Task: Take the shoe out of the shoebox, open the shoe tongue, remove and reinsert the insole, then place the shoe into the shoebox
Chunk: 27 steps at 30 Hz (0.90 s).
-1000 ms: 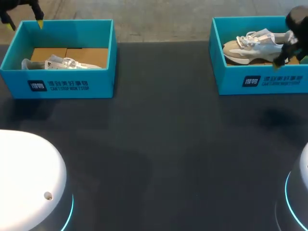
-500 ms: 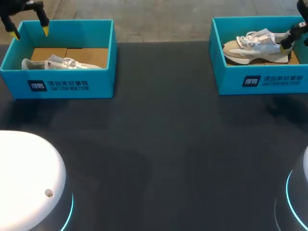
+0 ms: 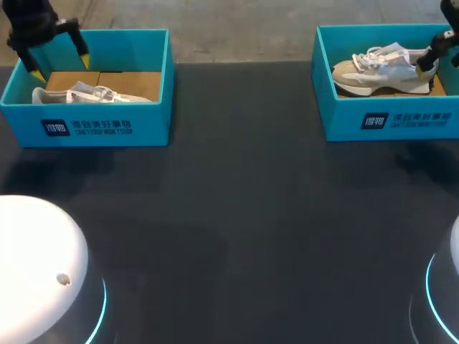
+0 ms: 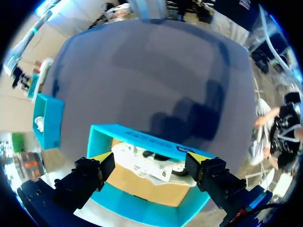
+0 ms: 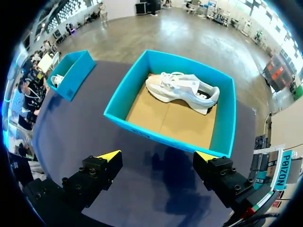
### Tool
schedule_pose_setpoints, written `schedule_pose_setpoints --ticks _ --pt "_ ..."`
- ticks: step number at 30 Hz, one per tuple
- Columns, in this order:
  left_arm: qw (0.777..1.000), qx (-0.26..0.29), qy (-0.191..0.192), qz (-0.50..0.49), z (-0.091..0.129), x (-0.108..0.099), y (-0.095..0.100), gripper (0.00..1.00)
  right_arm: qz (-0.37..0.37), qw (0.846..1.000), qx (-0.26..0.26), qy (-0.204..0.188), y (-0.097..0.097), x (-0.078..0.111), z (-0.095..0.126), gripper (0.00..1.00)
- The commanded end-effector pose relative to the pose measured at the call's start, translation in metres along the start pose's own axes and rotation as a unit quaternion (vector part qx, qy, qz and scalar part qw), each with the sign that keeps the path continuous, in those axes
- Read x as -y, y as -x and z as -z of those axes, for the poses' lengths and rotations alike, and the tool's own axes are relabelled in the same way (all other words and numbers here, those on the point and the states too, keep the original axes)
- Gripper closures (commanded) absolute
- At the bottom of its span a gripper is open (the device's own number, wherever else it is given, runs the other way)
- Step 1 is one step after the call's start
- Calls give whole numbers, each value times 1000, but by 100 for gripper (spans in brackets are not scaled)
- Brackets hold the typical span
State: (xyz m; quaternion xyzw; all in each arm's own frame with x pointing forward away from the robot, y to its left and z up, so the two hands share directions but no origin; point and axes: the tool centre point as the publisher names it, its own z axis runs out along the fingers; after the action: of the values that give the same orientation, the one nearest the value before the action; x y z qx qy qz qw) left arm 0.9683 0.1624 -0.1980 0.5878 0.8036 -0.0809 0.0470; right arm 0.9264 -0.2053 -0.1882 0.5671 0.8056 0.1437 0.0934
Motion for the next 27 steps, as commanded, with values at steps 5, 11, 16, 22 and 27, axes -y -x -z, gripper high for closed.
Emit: schedule_pose_setpoints --ticks 5,11,16,22,27 --pt "1000 7 0 -9 -4 5 0 0 0 1000 0 -1 5 -6 -3 0" --pt "1000 7 0 -9 -4 5 0 0 12 1000 27 3 29 -44 -13 0" --pt "1000 7 0 -9 -4 5 0 0 17 999 37 -7 51 -76 -25 0" --pt "1000 7 0 -9 -4 5 0 0 5 999 44 -21 78 -110 -40 0" --pt "1000 7 0 -9 -4 5 0 0 -31 998 52 -14 95 -130 -50 0"
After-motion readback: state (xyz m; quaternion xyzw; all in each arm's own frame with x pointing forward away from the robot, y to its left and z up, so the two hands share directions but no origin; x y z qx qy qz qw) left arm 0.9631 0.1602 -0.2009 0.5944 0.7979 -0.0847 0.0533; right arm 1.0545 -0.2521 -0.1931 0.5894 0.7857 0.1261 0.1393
